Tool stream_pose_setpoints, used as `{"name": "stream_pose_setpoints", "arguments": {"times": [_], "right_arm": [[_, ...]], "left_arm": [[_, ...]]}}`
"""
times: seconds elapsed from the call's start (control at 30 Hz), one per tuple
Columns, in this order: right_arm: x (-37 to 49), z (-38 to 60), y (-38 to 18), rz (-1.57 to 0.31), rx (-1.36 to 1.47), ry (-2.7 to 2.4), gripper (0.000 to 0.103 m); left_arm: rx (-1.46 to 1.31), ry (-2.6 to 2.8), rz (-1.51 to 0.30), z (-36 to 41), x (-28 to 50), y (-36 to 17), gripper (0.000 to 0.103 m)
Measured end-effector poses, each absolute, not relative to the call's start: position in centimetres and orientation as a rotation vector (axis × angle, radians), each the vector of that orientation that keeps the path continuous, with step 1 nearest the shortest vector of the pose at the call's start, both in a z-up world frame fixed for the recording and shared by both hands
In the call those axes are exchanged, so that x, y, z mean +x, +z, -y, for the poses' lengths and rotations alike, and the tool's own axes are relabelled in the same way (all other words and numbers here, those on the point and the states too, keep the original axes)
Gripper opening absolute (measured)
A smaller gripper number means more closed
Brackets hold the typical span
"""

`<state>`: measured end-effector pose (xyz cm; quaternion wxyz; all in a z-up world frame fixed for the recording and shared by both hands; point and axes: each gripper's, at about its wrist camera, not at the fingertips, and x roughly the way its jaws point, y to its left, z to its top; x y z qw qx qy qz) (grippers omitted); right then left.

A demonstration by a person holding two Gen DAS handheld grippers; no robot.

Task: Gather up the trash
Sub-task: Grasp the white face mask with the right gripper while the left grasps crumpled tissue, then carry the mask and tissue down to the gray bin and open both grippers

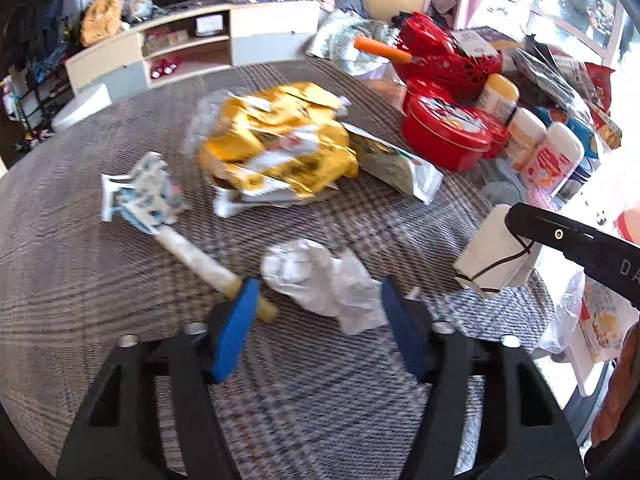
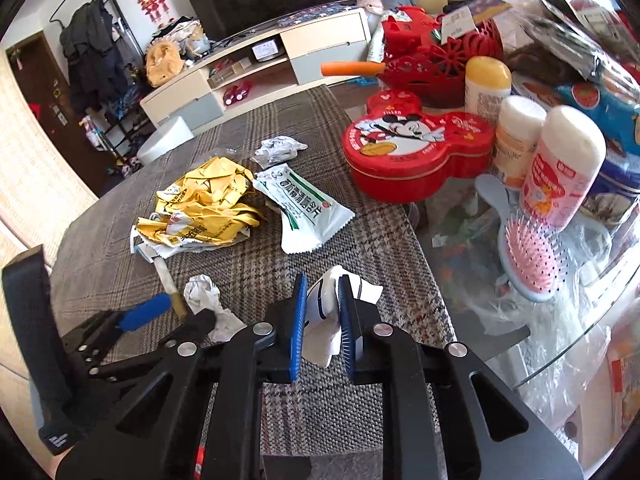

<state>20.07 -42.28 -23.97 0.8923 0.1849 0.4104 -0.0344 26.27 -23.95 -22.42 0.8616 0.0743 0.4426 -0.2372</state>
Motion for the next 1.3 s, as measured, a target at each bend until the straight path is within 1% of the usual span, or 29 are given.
{"name": "stream_pose_setpoints", "arguments": {"times": [0.07,0.17,0.2,0.23,0.27,0.33,0.4,0.47,0.53,0.7,0.87,1.03,1.2,1.3], "right_arm": [[19.9,42.4,-23.9,-0.85,0.382,-0.071,0.017],[19.7,42.5,-24.1,-0.852,0.39,-0.066,0.017],[19.7,42.4,-24.2,-0.853,0.387,-0.066,0.017],[19.6,42.3,-24.2,-0.853,0.385,-0.065,0.017],[19.5,42.3,-24.2,-0.851,0.383,-0.063,0.017],[19.4,42.0,-24.0,-0.846,0.373,-0.06,0.017],[19.3,41.8,-23.9,-0.846,0.37,-0.055,0.017],[18.8,41.2,-23.7,-0.849,0.369,-0.042,0.016],[18.1,40.6,-23.4,-0.849,0.364,-0.031,0.012],[15.2,37.8,-22.6,-0.838,0.345,-0.005,0.012],[10.9,33.5,-23.0,-0.846,0.349,0.052,0.012],[7.0,29.5,-24.6,-0.89,0.343,0.097,0.012],[3.9,26.3,-26.9,-0.955,0.326,0.127,0.012],[3.1,24.4,-28.1,-0.982,0.295,0.14,0.012]], "left_arm": [[0.168,-0.509,-0.934,24.5,26.2,-22.7,0.046],[0.185,-0.514,-0.942,25.4,26.3,-23.2,0.046],[0.193,-0.51,-0.943,25.6,26.3,-23.3,0.044],[0.202,-0.506,-0.941,25.7,26.3,-23.3,0.039],[0.205,-0.517,-0.952,25.8,26.2,-23.4,0.026],[0.207,-0.508,-0.952,25.6,26.0,-23.3,0.022],[0.201,-0.503,-0.951,25.4,25.6,-22.9,0.014],[0.186,-0.507,-0.949,24.7,24.8,-22.2,0.013],[0.186,-0.505,-0.932,23.9,23.4,-21.2,0.013],[0.19,-0.484,-0.901,20.9,18.6,-19.0,0.013],[0.168,-0.453,-0.905,16.3,13.5,-18.4,0.013],[0.155,-0.402,-0.935,11.1,8.2,-20.1,0.013],[0.091,-0.367,-0.982,6.3,4.7,-22.5,0.013],[0.084,-0.357,-1.012,4.9,3.3,-24.3,0.013]]}}
